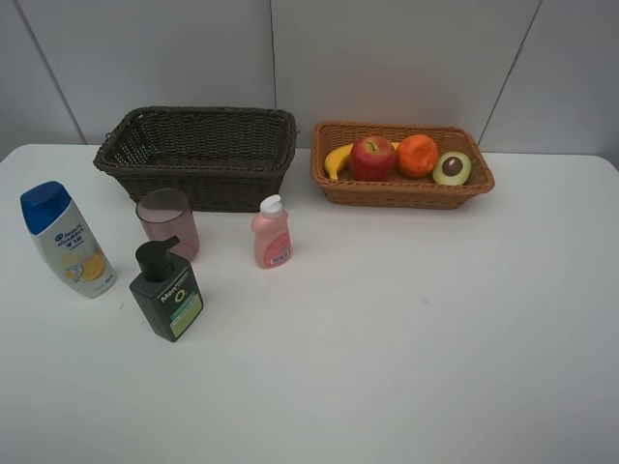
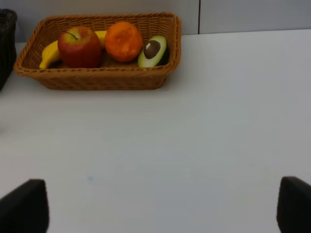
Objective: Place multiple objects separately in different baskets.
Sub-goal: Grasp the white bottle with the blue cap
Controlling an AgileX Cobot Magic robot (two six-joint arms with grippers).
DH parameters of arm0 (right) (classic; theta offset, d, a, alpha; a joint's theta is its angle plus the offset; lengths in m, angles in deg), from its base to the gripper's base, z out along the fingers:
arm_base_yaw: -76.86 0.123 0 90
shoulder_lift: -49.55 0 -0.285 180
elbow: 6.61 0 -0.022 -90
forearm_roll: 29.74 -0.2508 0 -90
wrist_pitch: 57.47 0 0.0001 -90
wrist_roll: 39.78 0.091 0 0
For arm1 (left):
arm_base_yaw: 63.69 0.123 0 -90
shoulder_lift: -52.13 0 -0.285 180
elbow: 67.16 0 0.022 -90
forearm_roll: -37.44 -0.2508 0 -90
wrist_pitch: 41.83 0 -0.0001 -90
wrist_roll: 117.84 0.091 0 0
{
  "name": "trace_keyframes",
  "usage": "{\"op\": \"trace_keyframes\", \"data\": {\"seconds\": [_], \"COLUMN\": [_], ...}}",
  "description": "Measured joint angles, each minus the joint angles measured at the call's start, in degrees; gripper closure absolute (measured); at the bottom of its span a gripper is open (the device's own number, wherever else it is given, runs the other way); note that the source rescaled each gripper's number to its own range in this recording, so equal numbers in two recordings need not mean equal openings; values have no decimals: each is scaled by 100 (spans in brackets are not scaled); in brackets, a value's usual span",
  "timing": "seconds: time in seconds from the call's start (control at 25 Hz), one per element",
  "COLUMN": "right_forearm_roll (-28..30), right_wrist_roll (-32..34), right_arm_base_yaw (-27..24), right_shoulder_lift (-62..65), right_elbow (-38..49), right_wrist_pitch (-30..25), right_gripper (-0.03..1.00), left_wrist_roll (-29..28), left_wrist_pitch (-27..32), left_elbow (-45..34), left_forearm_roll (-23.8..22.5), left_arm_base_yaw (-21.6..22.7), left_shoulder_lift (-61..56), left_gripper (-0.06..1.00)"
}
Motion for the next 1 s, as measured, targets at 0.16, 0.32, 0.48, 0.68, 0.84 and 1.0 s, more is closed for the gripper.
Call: {"op": "trace_keyframes", "data": {"seconds": [0.16,0.32,0.48,0.68,0.84,1.0], "right_forearm_roll": [0,0,0,0,0,0], "right_wrist_roll": [0,0,0,0,0,0], "right_arm_base_yaw": [0,0,0,0,0,0], "right_shoulder_lift": [0,0,0,0,0,0], "right_elbow": [0,0,0,0,0,0], "right_wrist_pitch": [0,0,0,0,0,0], "right_gripper": [-3,-3,-3,-3,-3,-3], "left_wrist_roll": [0,0,0,0,0,0], "left_wrist_pitch": [0,0,0,0,0,0], "left_elbow": [0,0,0,0,0,0], "left_forearm_roll": [0,0,0,0,0,0], "left_arm_base_yaw": [0,0,0,0,0,0], "left_shoulder_lift": [0,0,0,0,0,0], "left_gripper": [-6,-6,-6,-6,-6,-6]}}
